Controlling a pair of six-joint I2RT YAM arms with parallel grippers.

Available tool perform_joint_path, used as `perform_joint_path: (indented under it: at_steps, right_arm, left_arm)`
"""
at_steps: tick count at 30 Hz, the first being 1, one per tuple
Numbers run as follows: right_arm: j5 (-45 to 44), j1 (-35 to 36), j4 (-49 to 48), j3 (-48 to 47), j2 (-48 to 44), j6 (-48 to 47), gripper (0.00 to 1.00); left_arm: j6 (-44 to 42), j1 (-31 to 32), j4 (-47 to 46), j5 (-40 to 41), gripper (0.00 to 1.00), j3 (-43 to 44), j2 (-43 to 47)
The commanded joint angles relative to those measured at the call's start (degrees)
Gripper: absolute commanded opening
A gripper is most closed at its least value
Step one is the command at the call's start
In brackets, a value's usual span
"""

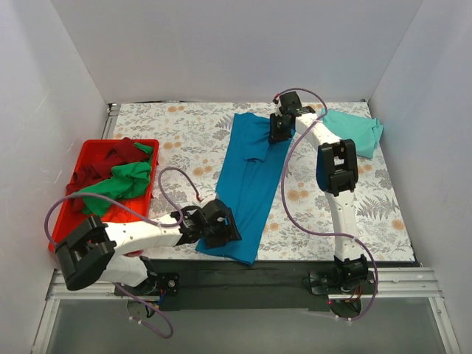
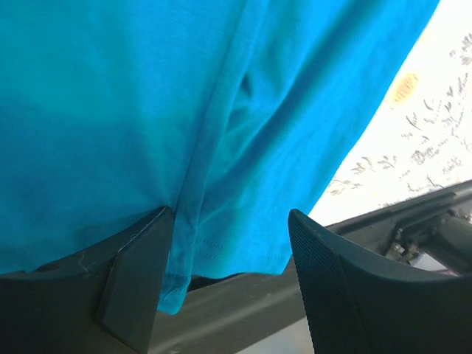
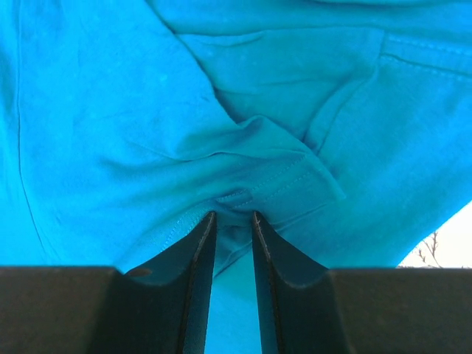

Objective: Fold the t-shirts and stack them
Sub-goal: Fold the tshirt

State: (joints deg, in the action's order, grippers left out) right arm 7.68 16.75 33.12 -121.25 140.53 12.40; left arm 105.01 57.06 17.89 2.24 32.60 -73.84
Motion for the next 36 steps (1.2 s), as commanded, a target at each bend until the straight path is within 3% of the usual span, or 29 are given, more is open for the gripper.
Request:
perform_joint_path:
  at_steps: [1, 5, 17, 23, 32, 36]
  right_arm:
    - [-0.3, 0.0, 1.5, -2.8, 2.5, -0.5, 0.34]
    - [0.0, 0.0, 1.5, -3.5, 2.9, -0.5, 0.34]
    - [1.8, 0.2, 1.3, -4.1, 2.1, -1.3, 0.34]
    - [3.8, -0.1, 1.2, -3.4, -3.2, -2.2, 0.34]
    - [2.4, -0.4, 1.1, 8.2, -24.7, -4.3, 0.34]
    - [1.8, 0.4, 0.7, 26.3, -39.2, -2.8, 0.34]
  left_arm:
    - [3.9, 3.2, 0.8, -0.7, 0.63, 1.7, -4.7]
    - [6.3, 6.7, 0.9, 1.7, 0.64, 5.5, -8.2]
    - [6.4, 7.6, -2.7, 2.0, 0.65, 16.8, -17.0]
    - [4.7, 7.5, -0.1, 3.3, 0.65, 20.9, -15.6]
    - [4.7, 9.1, 11.3, 4.4, 0.65, 16.0, -2.4]
    - [6.1, 9.4, 18.5, 8.6, 0.65, 12.5, 2.7]
